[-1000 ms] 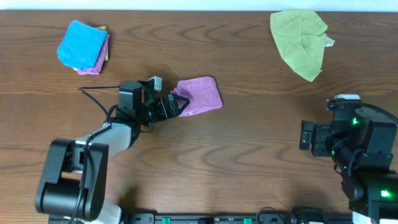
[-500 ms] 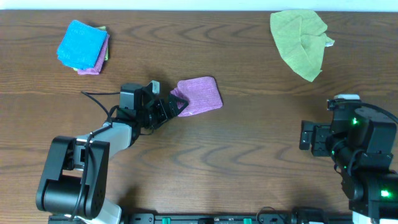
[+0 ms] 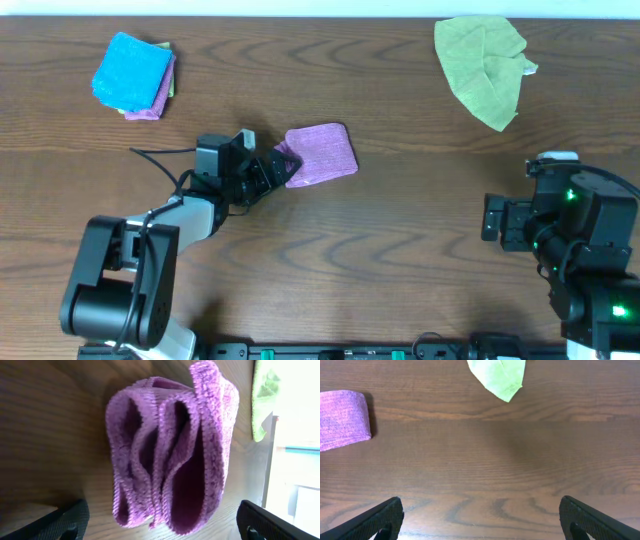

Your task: Fold the cloth

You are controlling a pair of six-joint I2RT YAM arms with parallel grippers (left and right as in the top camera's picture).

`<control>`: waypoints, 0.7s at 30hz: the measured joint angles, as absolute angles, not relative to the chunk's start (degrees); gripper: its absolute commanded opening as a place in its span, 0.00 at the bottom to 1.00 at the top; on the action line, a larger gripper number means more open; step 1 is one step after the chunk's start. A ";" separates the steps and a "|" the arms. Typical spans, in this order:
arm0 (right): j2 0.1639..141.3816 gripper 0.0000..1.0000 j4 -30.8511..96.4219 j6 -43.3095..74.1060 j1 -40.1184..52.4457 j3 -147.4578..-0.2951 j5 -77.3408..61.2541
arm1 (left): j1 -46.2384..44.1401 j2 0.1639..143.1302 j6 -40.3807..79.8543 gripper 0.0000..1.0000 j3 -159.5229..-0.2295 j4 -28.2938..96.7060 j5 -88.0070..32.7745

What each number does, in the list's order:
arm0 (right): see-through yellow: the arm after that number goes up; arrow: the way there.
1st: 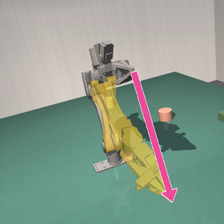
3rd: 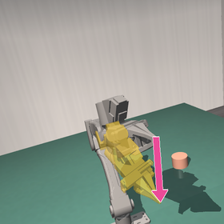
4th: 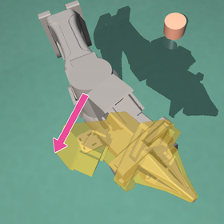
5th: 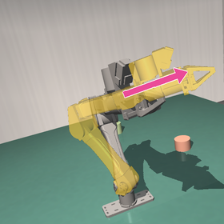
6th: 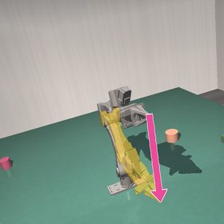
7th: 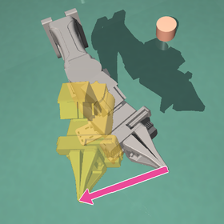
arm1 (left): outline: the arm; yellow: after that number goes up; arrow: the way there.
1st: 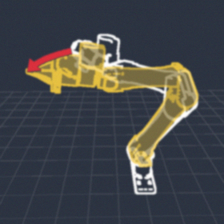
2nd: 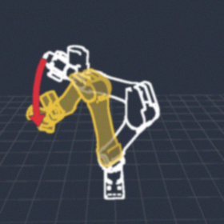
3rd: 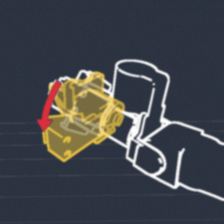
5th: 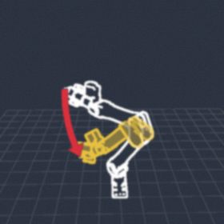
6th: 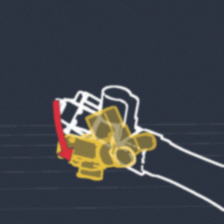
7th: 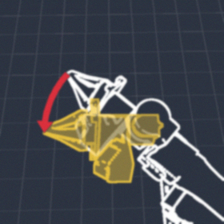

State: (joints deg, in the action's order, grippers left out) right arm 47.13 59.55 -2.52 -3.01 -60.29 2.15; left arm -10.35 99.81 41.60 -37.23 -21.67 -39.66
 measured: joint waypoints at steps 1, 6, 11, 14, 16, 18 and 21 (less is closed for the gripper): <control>47.13 0.99 59.57 -2.52 -3.01 -60.29 2.17 | -10.72 100.62 42.24 0.96 -37.28 -23.16 -40.07; 47.13 0.99 59.55 -2.52 -3.01 -60.29 2.17 | -11.49 105.51 45.95 1.00 -38.83 -30.59 -43.42; 47.13 0.99 59.55 -2.52 -3.01 -60.29 2.17 | -11.60 110.69 48.42 0.44 -42.63 -32.12 -46.33; 47.13 0.99 59.57 -2.52 -3.01 -60.29 2.17 | -11.86 115.24 48.86 0.06 -45.45 -30.85 -47.07; 47.13 0.99 59.55 -2.52 -3.01 -60.29 2.17 | -11.90 116.44 49.08 0.06 -46.50 -30.57 -46.98; 47.13 0.99 59.55 -2.52 -3.01 -60.29 2.17 | -11.88 116.57 49.10 0.06 -47.79 -30.41 -46.94; 47.13 0.99 59.57 -2.52 -3.01 -60.29 2.17 | -11.57 116.57 49.12 0.06 -50.30 -30.33 -46.89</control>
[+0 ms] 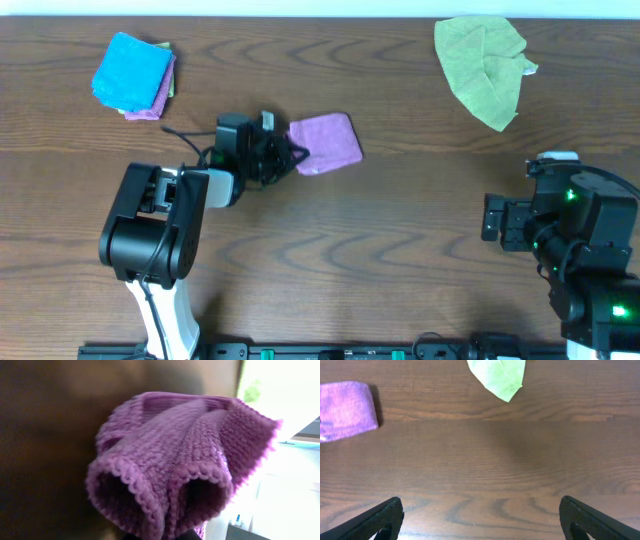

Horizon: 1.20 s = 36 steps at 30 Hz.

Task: Fold the cloth
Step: 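Carry the folded cloth with the left gripper onto the blue cloth stack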

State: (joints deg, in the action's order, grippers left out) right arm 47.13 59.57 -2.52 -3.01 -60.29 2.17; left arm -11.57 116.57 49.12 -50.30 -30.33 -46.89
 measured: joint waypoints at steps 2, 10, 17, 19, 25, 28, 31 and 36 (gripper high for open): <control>47.13 0.99 59.55 -2.52 -3.01 -60.29 2.17 | -11.25 116.57 49.17 0.06 -53.08 -30.20 -46.52; 47.13 0.99 59.55 -2.52 -3.01 -60.29 2.17 | -6.98 107.07 54.13 0.06 -63.05 -30.02 -37.26; 47.13 0.99 59.57 -2.52 -3.01 -60.29 2.17 | 9.50 97.60 64.99 0.06 -64.01 -31.14 -30.04; 47.13 0.99 59.57 -2.52 -3.01 -60.29 2.17 | 13.21 97.51 67.70 0.06 -64.03 -32.75 -29.32; 47.13 0.99 59.57 -2.52 -3.01 -60.29 2.17 | 21.02 97.51 70.46 0.06 -64.01 -33.43 -28.05; 47.13 0.99 59.57 -2.52 -3.01 -60.29 2.17 | 23.18 97.51 68.12 0.05 -64.01 -32.27 -27.90; 47.13 0.99 59.57 -2.52 -3.01 -60.29 2.17 | 24.08 97.51 64.47 0.06 -64.01 -29.63 -27.83; 47.13 0.99 59.57 -2.52 -3.01 -60.29 2.17 | 24.10 100.05 58.04 0.06 -64.03 -28.99 -30.00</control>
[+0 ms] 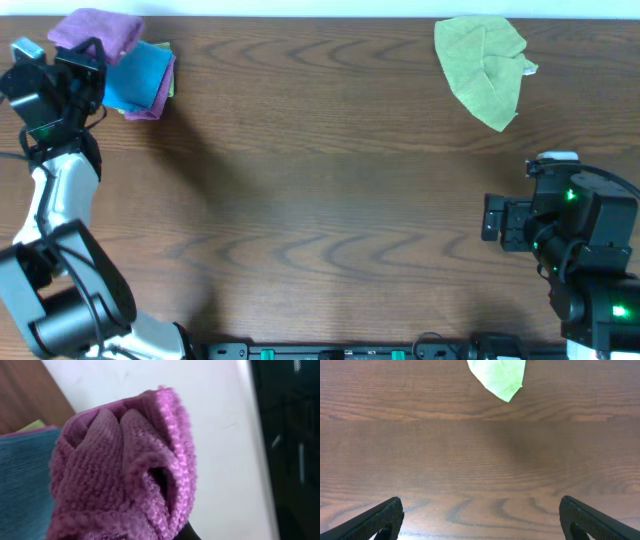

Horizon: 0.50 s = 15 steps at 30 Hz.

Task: Fold the cloth
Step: 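Carry the folded cloth with the left gripper onto the blue cloth stack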

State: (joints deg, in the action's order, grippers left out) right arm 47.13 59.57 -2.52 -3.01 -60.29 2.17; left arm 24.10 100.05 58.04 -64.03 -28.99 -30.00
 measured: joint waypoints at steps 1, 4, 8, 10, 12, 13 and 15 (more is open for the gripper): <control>47.13 0.99 59.57 -2.52 -3.01 -60.29 2.17 | 24.10 101.16 57.45 0.06 -64.01 -29.21 -30.30; 47.13 0.99 59.53 -2.52 -3.01 -60.29 2.15 | 24.10 106.28 56.45 0.06 -64.01 -31.90 -31.81; 47.13 0.99 59.57 -2.52 -3.01 -60.29 2.17 | 24.10 111.37 56.16 0.06 -64.01 -32.86 -33.15; 47.13 0.99 59.57 -2.52 -3.01 -60.29 2.17 | 24.10 111.94 55.59 0.06 -64.01 -33.26 -33.28; 47.13 0.99 59.57 -2.52 -3.01 -60.29 2.17 | 24.10 112.22 55.31 0.05 -64.01 -34.74 -33.58; 47.13 0.99 59.57 -2.52 -3.01 -60.29 2.17 | 24.10 112.29 55.24 0.06 -64.01 -35.48 -33.85; 47.13 0.99 59.55 -2.52 -3.01 -60.29 2.17 | 24.10 112.33 55.18 0.05 -64.03 -37.78 -34.79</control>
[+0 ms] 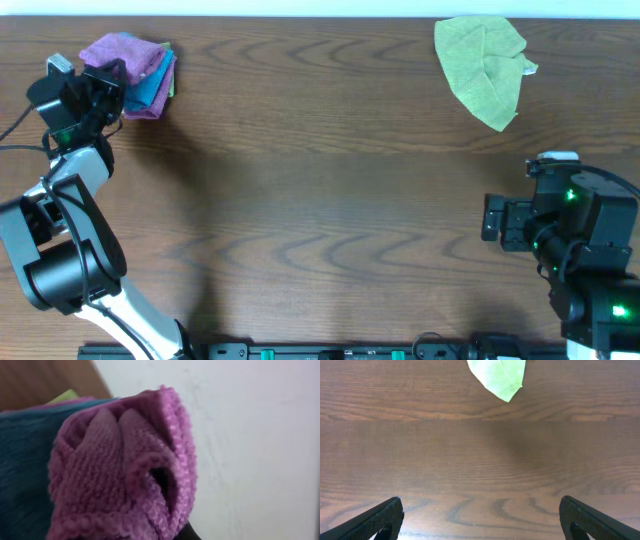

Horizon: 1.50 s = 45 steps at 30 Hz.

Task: Fold the cloth
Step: 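Carry the folded cloth with the left gripper onto the blue cloth stack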

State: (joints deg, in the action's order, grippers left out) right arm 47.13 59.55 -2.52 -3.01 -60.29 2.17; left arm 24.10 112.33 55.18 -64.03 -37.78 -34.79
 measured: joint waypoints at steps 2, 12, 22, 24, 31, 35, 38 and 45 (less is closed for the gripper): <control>47.13 0.99 59.57 -2.52 -3.01 -60.29 2.17 | 24.10 112.33 55.20 0.05 -64.31 -39.13 -35.92; 47.13 0.99 59.55 -2.52 -3.01 -60.29 2.17 | 24.08 112.36 53.49 0.06 -64.97 -32.34 -32.71; 47.13 0.99 59.57 -2.52 -3.01 -60.29 2.17 | 24.05 112.46 52.45 0.05 -65.65 -38.46 -34.13; 47.13 0.99 59.57 -2.52 -3.01 -60.29 2.17 | 24.05 112.46 52.51 0.06 -67.18 -36.47 -34.26; 47.13 0.99 59.57 -2.52 -3.01 -60.29 2.17 | 24.05 112.64 50.30 0.06 -68.93 -31.33 -34.30; 47.13 0.99 59.59 -2.52 -3.01 -60.29 2.17 | 24.05 115.13 49.65 0.06 -70.41 -31.73 -35.31; 47.13 0.99 59.57 -2.52 -3.01 -60.29 2.17 | 24.05 118.96 50.19 0.06 -73.23 -33.52 -37.82; 47.13 0.99 59.57 -2.52 -2.98 -60.29 2.17 | 24.05 120.03 51.22 0.06 -74.50 -32.21 -40.25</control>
